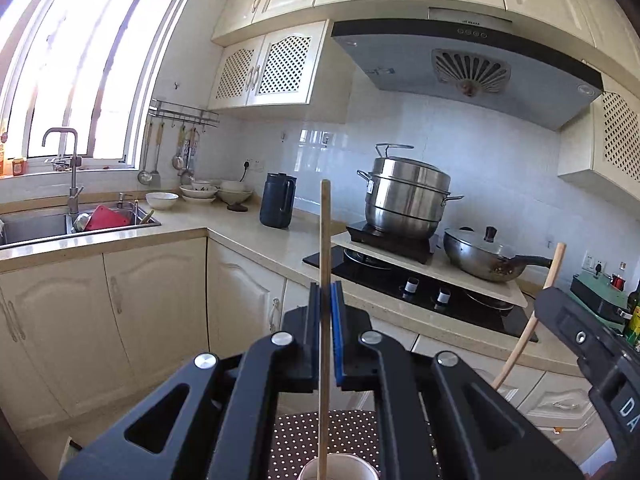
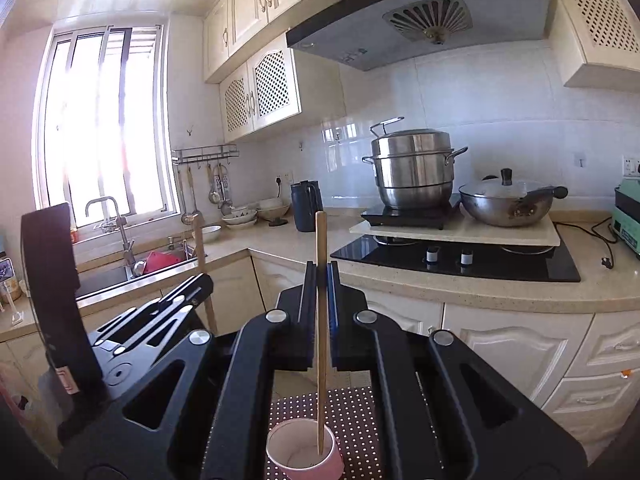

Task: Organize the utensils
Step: 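Lift both held chopsticks upright and carry them over the pink cup, then open the left tool over the cup while the right tool releases its chopstick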

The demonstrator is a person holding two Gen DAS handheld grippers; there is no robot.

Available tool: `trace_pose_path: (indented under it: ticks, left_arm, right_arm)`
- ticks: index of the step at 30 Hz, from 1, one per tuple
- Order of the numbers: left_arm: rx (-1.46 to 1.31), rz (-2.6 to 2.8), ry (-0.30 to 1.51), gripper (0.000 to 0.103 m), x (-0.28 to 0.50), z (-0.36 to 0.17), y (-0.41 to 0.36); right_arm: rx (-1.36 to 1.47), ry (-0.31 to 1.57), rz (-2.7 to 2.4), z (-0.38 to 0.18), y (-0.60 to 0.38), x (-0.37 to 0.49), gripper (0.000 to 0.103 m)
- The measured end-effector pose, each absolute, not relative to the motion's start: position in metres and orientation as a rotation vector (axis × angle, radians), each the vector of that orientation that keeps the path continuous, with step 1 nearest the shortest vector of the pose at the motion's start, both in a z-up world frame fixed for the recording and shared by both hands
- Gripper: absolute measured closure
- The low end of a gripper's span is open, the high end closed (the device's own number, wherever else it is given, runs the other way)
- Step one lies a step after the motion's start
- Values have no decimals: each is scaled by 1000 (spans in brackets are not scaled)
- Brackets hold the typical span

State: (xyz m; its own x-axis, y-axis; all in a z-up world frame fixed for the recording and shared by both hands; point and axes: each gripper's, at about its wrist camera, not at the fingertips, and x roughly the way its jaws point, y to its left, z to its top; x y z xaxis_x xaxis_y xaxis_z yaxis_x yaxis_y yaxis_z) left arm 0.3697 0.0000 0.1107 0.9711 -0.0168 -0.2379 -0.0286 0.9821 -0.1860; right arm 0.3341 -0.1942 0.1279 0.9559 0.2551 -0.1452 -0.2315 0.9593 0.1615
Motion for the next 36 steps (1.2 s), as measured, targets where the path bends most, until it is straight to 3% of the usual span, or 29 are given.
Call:
trace_pose_path:
  ticks: [21, 24, 26, 27, 28, 29, 36]
  left_arm:
    - [-59, -7, 400, 96, 396, 32, -8]
    - [-41, -9, 408, 91, 392, 29, -9]
    - [-30, -10, 408, 77, 389, 28, -10]
    - [-25, -14, 404, 77, 386, 27, -11]
    - [-22, -14, 402, 77, 384, 28, -11]
    - [-20, -14, 405, 77, 381, 28, -11]
    - [-30, -16, 402, 70, 364, 33, -7]
  right_arm:
    - [129, 540, 296, 22, -184, 396, 97]
    - [138, 579, 283, 18, -189, 397, 95]
    - [150, 605, 267, 15, -194, 397, 88]
    - [160, 608, 262, 14, -197, 396, 83]
    - [168, 607, 258, 15, -200, 395, 63]
    - [170, 597, 250, 16, -202, 391, 36]
    - [119, 529, 220, 32, -202, 366, 33]
